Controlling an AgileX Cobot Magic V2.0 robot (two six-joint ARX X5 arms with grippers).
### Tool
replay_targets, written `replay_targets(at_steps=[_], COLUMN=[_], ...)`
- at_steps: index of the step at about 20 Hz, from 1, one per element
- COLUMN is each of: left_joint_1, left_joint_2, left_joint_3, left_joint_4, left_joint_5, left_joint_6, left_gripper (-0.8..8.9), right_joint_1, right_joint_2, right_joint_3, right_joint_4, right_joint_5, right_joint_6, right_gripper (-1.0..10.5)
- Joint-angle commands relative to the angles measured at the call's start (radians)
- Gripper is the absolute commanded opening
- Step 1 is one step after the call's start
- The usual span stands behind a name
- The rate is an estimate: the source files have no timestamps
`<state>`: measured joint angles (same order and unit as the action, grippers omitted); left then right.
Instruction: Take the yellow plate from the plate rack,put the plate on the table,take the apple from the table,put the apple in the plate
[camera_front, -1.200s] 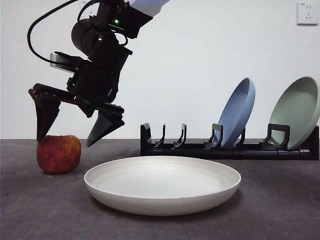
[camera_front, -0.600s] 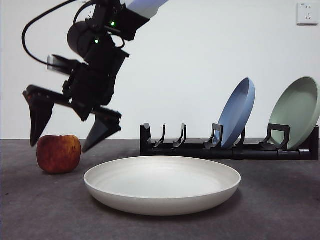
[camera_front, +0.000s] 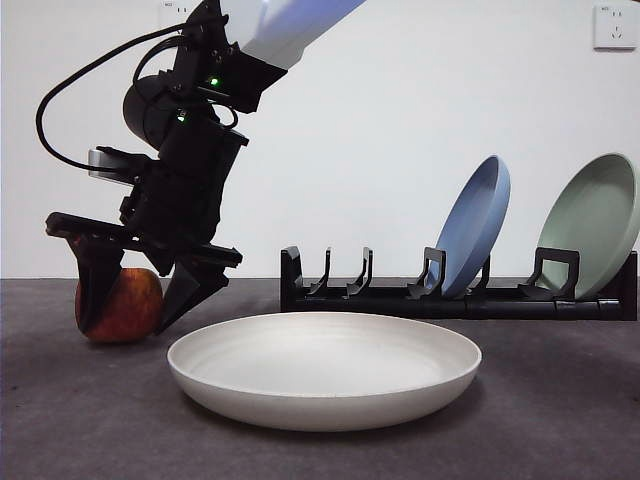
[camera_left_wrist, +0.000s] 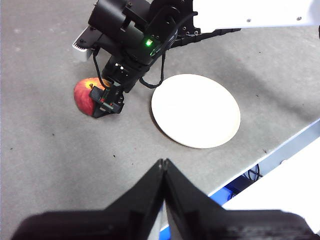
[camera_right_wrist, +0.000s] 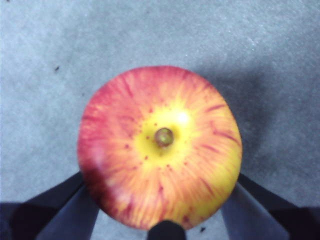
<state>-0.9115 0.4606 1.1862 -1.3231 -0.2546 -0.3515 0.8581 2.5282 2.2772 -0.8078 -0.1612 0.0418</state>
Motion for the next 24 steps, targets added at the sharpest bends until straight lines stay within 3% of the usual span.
replay_targets(at_steps=[1,6,10,16,24], left_joint_1=[0.002,0.002,0.002,0.001,0.001], left_joint_2=[-0.003,-0.003,-0.003,-0.003,-0.003], left_joint_3=[-0.005,-0.005,-0.005,-0.005,-0.005], left_joint_4=[0.006,0.006,0.006,0.006,0.006], left_joint_5=[0.000,0.000,0.001,0.047,0.056], left_joint_6=[0.009,0.020,0.042,0.069,0.095], left_gripper=[-0.07,-0.07,-0.07,-0.07,-0.07], right_joint_1=[0.006,0.006,0.006,0.005,0.005], right_joint_2=[-0.007,-0.084,-0.211,-0.389,-0.470], right_joint_3=[-0.004,-0.002,-0.002,-0.002,-0.020], right_joint_4=[0.004,-0.030,-0.105,-0.314,-0.534], right_joint_5=[-0.003,0.000,0.050,0.077,0.103], right_joint_6=[0.010,-0.001,-0.050,-0.101,-0.151], right_gripper=[-0.1,-0.1,-0.1,-0.1,-0.1])
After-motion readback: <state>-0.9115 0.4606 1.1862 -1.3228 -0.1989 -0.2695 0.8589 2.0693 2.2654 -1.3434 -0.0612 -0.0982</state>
